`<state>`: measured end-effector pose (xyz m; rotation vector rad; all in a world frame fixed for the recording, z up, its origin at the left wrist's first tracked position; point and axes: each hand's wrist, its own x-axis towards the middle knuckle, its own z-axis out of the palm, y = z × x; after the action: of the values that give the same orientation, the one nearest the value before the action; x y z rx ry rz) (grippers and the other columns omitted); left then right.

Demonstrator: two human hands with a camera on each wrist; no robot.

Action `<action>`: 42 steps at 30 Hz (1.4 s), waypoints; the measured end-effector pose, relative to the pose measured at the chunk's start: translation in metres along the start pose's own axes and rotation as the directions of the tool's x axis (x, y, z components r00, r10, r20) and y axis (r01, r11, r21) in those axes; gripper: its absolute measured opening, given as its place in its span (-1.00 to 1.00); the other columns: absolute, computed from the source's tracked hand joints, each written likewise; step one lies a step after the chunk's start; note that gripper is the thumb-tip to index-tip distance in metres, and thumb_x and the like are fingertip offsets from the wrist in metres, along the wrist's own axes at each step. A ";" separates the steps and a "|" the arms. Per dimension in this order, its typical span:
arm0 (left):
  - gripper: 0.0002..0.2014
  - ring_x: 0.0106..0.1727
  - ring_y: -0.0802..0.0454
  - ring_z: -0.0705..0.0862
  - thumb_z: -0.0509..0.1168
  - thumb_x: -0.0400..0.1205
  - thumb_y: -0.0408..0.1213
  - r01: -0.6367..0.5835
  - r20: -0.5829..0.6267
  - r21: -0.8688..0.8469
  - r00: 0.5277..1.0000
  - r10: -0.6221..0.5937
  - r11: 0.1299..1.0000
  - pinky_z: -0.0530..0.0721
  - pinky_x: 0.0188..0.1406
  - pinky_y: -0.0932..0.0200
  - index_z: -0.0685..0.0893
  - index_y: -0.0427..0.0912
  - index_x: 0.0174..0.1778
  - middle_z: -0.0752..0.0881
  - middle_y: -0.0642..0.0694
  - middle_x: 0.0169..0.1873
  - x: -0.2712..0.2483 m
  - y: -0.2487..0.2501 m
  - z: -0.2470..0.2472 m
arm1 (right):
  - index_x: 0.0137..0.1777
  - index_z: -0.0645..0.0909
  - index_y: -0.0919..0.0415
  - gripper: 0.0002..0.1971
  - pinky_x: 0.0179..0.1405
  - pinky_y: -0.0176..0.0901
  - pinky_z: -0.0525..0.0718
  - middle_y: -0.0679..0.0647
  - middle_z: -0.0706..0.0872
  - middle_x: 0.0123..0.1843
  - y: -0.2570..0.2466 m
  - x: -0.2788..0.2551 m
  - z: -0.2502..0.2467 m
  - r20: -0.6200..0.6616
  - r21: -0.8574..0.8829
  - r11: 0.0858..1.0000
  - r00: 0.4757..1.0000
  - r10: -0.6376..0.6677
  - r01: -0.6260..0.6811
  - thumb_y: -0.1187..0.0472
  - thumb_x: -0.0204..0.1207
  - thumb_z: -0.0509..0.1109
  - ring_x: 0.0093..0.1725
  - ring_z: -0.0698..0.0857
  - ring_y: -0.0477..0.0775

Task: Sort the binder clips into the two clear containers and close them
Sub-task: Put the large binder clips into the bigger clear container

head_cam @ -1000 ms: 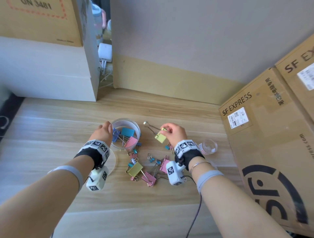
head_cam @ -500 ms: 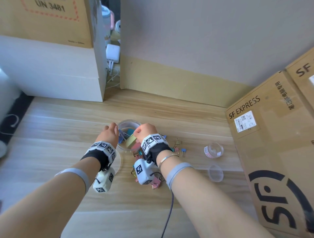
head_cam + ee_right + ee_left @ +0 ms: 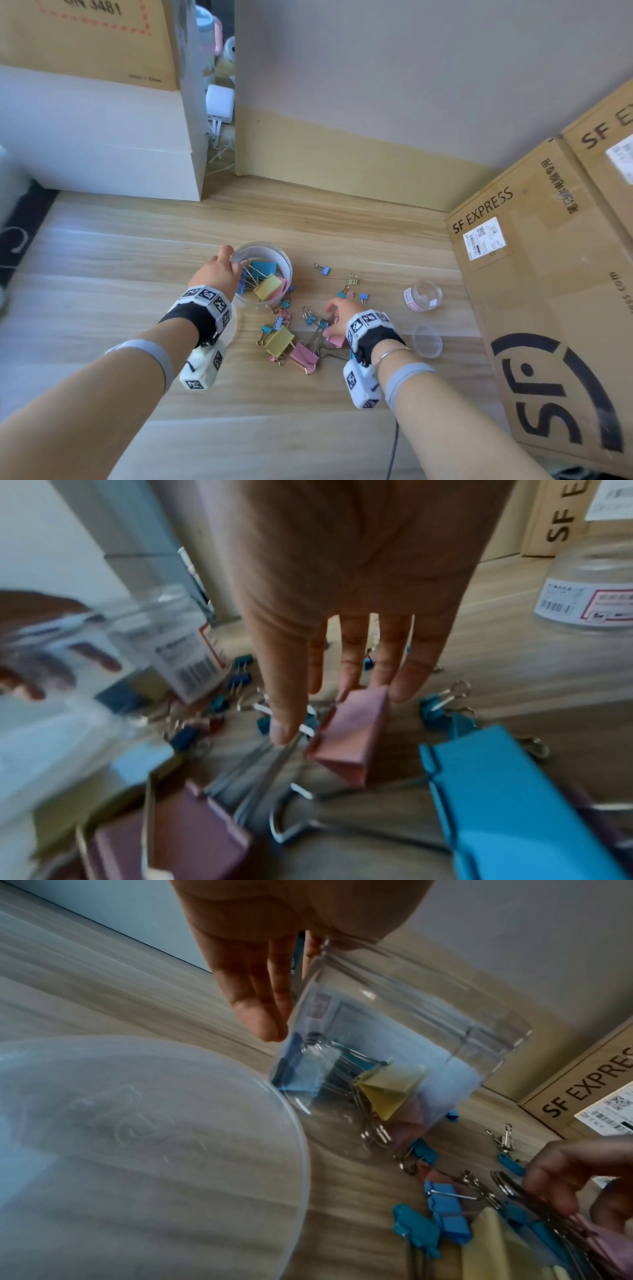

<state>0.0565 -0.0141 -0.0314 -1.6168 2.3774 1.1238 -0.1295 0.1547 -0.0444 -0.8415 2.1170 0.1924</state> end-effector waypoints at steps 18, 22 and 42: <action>-0.85 -0.20 -0.19 0.54 -0.05 0.66 -0.25 0.034 0.012 -0.036 0.999 -0.033 0.999 0.48 -0.21 -0.01 0.34 -0.25 -0.10 0.54 -0.28 -0.17 -0.012 0.010 0.005 | 0.27 0.54 0.03 -0.57 0.01 -0.15 0.69 -0.02 0.72 0.09 -0.088 -0.041 -0.038 -0.418 0.080 0.916 0.847 -0.328 0.394 -0.07 0.43 0.40 0.03 0.69 0.00; -0.84 -0.03 -0.29 0.62 -0.05 0.67 -0.30 0.027 0.035 -0.018 0.999 -0.026 0.999 0.55 -0.09 -0.11 0.39 -0.30 -0.04 0.51 -0.31 -0.13 -0.014 0.013 0.003 | 0.00 0.50 0.10 -0.66 -0.14 -0.08 0.69 0.07 0.73 -0.17 -0.113 -0.031 -0.016 -0.376 -0.137 0.931 0.852 -0.364 0.337 -0.11 0.37 0.37 -0.05 0.66 0.12; -0.85 -0.19 -0.20 0.50 -0.05 0.66 -0.31 0.035 -0.003 0.003 0.999 -0.035 0.999 0.44 -0.20 0.00 0.37 -0.28 -0.11 0.49 -0.28 -0.17 -0.013 0.000 -0.005 | -0.10 0.42 0.06 -0.62 -0.22 -0.07 0.57 0.00 0.60 -0.13 -0.064 -0.019 0.032 -0.070 -0.043 0.970 0.968 -0.241 0.239 -0.14 0.34 0.48 -0.19 0.60 0.09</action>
<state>0.0638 -0.0061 -0.0222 -1.6537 2.3410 1.1124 -0.0607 0.1286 -0.0410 -1.1323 2.0634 0.0711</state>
